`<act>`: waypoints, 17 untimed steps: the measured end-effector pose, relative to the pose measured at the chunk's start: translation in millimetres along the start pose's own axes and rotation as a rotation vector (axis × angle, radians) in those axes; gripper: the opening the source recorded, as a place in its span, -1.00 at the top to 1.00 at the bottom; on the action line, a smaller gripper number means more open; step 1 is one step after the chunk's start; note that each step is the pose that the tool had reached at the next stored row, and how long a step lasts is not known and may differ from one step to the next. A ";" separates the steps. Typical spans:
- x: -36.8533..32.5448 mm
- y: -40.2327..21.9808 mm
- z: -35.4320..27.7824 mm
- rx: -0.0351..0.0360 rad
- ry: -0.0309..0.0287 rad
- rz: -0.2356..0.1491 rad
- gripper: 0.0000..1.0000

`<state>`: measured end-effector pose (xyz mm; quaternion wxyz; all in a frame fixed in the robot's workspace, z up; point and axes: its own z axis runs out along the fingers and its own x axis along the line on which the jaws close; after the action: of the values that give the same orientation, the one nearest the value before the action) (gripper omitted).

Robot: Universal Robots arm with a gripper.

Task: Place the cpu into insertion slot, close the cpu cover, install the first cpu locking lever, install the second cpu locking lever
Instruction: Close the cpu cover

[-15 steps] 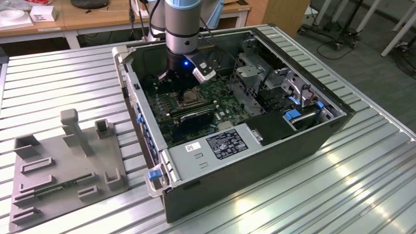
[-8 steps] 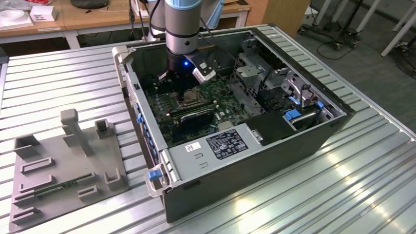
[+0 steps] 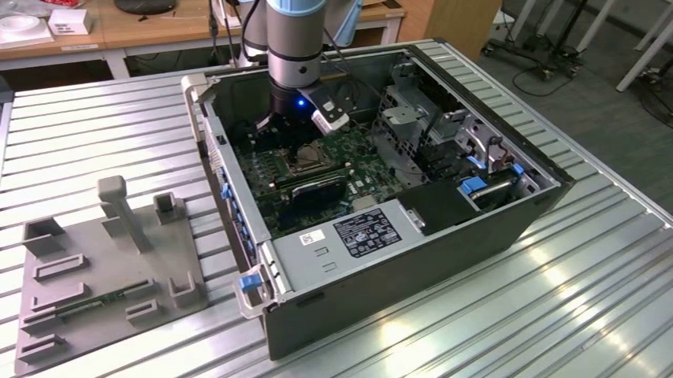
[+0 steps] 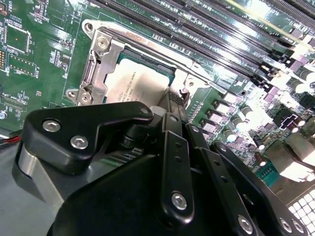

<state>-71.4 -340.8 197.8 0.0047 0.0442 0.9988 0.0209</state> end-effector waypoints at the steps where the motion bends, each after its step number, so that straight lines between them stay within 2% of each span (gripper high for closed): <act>1: 0.0 0.0 0.0 -0.0001 0.0000 0.000 0.79; 17: 0.0 -0.1 0.8 -0.0001 0.0000 0.000 0.79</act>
<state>-71.4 -340.8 197.0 0.0048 0.0442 0.9988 0.0210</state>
